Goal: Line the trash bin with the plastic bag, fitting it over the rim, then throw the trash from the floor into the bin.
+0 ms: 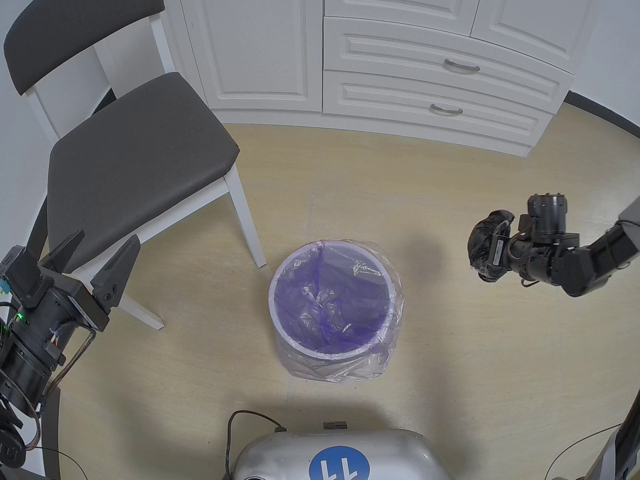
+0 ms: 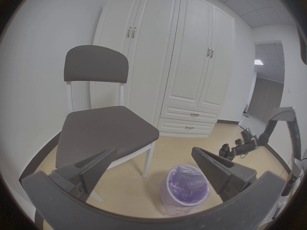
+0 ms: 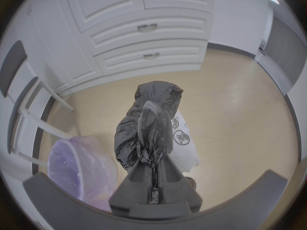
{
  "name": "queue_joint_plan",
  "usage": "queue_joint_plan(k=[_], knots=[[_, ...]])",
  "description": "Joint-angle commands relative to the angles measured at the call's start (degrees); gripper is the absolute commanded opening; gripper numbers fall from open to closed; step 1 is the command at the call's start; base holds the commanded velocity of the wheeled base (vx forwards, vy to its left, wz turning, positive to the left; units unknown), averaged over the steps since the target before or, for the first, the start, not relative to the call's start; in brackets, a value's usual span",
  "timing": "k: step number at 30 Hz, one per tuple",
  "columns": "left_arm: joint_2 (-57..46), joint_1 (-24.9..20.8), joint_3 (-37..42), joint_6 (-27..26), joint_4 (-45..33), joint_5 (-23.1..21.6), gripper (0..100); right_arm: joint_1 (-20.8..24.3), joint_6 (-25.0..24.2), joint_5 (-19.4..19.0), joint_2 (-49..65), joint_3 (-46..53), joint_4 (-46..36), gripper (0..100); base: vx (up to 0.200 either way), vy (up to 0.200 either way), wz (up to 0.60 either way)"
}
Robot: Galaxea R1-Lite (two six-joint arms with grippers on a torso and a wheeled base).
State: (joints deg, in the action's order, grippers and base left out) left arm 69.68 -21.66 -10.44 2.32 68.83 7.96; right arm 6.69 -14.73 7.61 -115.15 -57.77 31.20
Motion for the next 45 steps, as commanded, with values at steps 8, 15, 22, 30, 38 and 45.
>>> queue_joint_plan(k=[8,15,22,30,38,45], knots=[[-0.7,-0.2,-0.6,-1.2,0.1,-0.3,100,9.3,11.0,-0.7,31.9,19.0,-3.2,0,0.0,0.0,0.0],[-2.2,-0.2,-0.6,-4.2,0.1,-0.4,100,18.4,11.3,-0.7,46.7,18.7,-19.5,0,0.0,0.0,0.0],[-4.5,-0.1,-1.6,-5.5,-0.1,-0.2,100,25.9,11.2,0.0,53.0,18.7,-27.5,0,0.0,0.0,0.0],[-6.1,0.4,-4.7,-10.9,-0.4,0.3,100,35.1,9.4,0.0,51.7,18.9,-28.3,0,0.0,0.0,0.0],[-7.3,1.3,-5.5,-14.4,-0.4,0.7,100,39.6,0.5,0.0,47.8,14.7,-28.8,0,0.0,0.0,0.0],[-7.1,4.5,-6.8,-15.9,-0.5,0.7,100,42.1,-11.3,0.0,40.8,2.7,-36.9,0,0.0,0.0,0.0]])
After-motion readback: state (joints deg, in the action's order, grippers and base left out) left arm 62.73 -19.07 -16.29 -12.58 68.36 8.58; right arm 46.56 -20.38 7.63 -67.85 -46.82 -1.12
